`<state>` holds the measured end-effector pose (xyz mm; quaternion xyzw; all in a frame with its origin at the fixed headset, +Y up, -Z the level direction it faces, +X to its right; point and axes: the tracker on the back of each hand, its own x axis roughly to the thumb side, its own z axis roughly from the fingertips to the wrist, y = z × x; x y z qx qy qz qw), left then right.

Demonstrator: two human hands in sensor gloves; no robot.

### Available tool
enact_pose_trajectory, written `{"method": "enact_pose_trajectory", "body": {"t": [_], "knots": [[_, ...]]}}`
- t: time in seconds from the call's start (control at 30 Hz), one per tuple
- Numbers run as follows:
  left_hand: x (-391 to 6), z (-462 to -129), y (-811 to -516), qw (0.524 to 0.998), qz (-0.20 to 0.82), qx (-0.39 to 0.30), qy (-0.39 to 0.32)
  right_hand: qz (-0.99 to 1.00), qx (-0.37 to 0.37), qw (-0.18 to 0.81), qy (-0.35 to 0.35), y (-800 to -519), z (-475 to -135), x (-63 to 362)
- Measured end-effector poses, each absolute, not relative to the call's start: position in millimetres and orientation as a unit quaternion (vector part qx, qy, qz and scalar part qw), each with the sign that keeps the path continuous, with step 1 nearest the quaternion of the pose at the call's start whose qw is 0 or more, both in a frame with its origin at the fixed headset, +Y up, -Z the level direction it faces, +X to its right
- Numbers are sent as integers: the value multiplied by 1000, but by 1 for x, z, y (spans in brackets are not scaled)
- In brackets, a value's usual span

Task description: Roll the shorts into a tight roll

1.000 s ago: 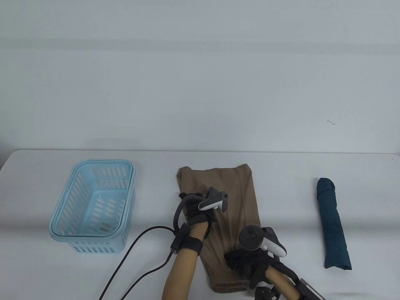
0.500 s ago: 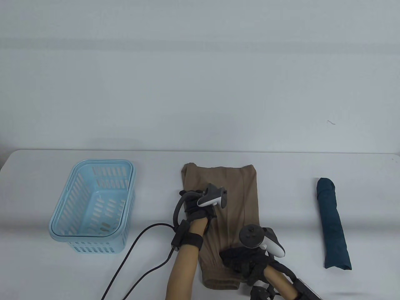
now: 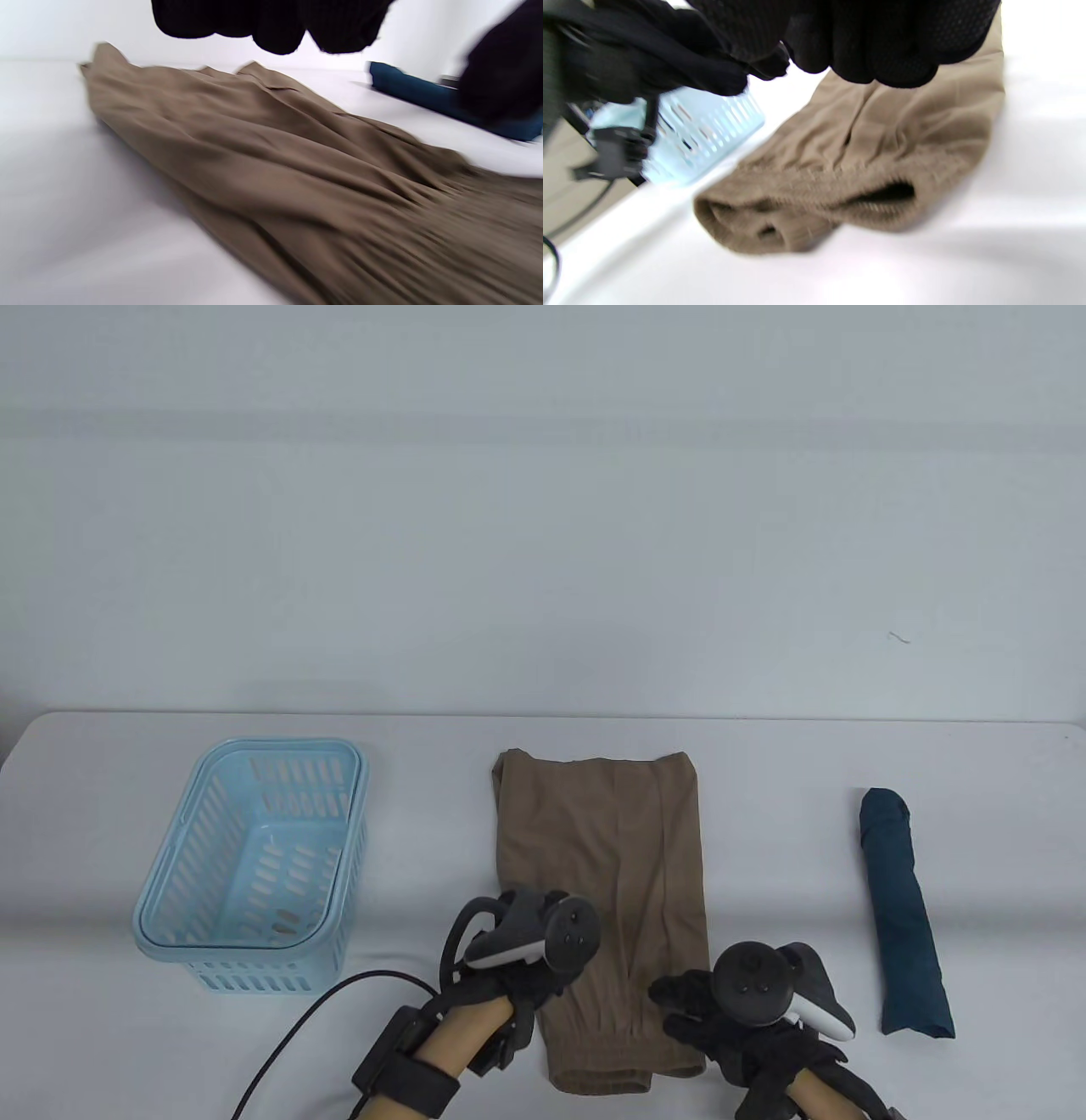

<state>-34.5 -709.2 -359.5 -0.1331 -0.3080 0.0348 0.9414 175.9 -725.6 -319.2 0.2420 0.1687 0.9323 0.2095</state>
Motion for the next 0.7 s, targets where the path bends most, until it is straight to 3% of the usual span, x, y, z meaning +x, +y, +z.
{"method": "enact_pose_trajectory", "body": {"t": [0.23,0.57,0.7], "knots": [[-26,-301,-731,916,-11,-135,-376,939,272,113,175,-738,-300,145],[-26,-294,-770,905,-67,-192,-374,943,286,22,168,-767,-292,134],[-22,-291,-777,904,-106,-166,-379,950,284,-3,130,-769,-290,129]]}}
